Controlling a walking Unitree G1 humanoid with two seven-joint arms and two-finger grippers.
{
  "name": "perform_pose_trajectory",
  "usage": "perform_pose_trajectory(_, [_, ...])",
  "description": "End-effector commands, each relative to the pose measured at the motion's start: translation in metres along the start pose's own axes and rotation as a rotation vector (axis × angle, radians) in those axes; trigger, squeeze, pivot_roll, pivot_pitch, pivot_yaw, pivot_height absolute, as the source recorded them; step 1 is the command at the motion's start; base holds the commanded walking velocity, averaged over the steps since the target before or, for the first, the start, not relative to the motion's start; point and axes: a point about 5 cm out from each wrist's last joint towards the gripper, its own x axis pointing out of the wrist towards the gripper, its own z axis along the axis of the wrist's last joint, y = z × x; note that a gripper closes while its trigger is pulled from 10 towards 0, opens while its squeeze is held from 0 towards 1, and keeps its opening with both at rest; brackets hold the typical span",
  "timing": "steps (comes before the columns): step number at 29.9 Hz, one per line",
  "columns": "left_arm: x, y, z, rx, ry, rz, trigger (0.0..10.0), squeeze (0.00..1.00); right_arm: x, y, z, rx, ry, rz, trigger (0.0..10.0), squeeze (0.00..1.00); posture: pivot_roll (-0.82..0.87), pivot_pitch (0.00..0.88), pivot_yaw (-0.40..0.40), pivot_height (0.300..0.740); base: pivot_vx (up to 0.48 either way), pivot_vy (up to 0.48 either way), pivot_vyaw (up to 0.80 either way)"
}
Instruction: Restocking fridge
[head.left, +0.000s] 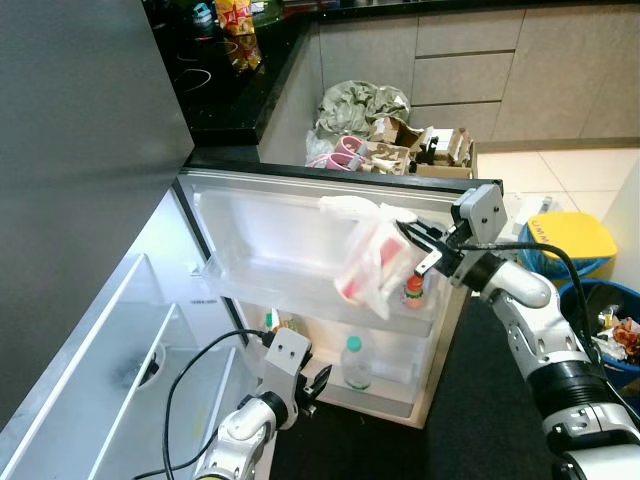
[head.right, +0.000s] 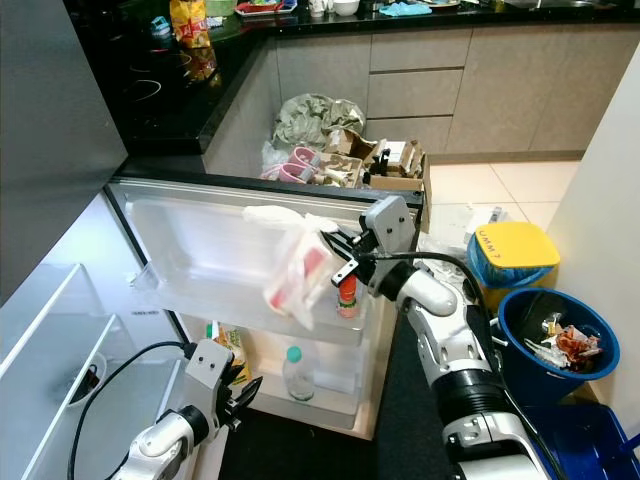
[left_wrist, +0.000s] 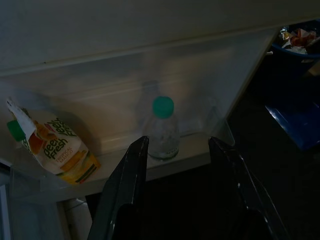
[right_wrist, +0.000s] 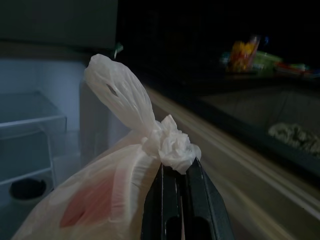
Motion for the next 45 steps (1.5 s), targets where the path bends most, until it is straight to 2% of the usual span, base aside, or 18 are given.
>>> perform_pose_trajectory(1, [-0.001, -0.003, -0.005, -0.006, 0.017, -0.012, 10.0, 0.0, 0.004, 0.004, -0.006, -0.028, 0.021, 0.012, 10.0, 0.0, -0.09, 0.078, 0.063, 0.726, 0.0, 0.0, 0.0])
perform_pose_trajectory(9, [-0.004, -0.005, -0.007, -0.005, 0.021, -0.01, 10.0, 0.0, 0.006, 0.011, -0.02, -0.095, 0.065, 0.025, 10.0, 0.0, -0.08, 0.089, 0.05, 0.726, 0.0, 0.0, 0.0])
perform_pose_trajectory(10, [-0.004, -0.005, -0.007, -0.005, 0.021, -0.01, 10.0, 0.0, 0.006, 0.011, -0.02, -0.095, 0.065, 0.025, 10.0, 0.0, -0.08, 0.089, 0.05, 0.726, 0.0, 0.0, 0.0])
perform_pose_trajectory(14, [-0.007, -0.005, -0.01, -0.001, 0.027, -0.009, 10.0, 0.0, 0.008, 0.006, -0.016, -0.197, 0.036, -0.043, 10.0, 0.0, -0.08, 0.097, 0.05, 0.726, 0.0, 0.0, 0.0])
perform_pose_trajectory(19, [-0.008, -0.005, -0.01, 0.001, 0.03, -0.01, 10.0, 0.0, 0.008, 0.006, -0.015, -0.204, 0.03, -0.047, 10.0, 0.0, -0.08, 0.098, 0.052, 0.726, 0.0, 0.0, 0.0])
perform_pose_trajectory(28, [-0.006, -0.006, -0.008, 0.016, 0.029, -0.024, 10.0, 0.0, 0.016, 0.027, -0.03, -0.293, 0.088, 0.066, 10.0, 0.0, -0.08, 0.108, 0.052, 0.726, 0.0, 0.0, 0.0])
perform_pose_trajectory(32, [-0.006, -0.008, -0.007, 0.02, 0.025, -0.027, 10.0, 0.0, 0.021, 0.041, -0.039, -0.348, 0.105, 0.119, 10.0, 0.0, -0.07, 0.111, 0.047, 0.726, 0.0, 0.0, 0.0])
perform_pose_trajectory(39, [-0.007, -0.009, -0.009, 0.02, 0.03, -0.029, 10.0, 0.0, 0.023, 0.05, -0.045, -0.364, 0.128, 0.149, 10.0, 0.0, -0.07, 0.115, 0.042, 0.726, 0.0, 0.0, 0.0])
perform_pose_trajectory(45, [-0.006, -0.01, -0.007, 0.016, 0.023, -0.044, 10.0, 0.0, 0.021, 0.052, -0.056, -0.388, 0.215, 0.198, 10.0, 0.0, -0.07, 0.118, 0.042, 0.726, 0.0, 0.0, 0.0])
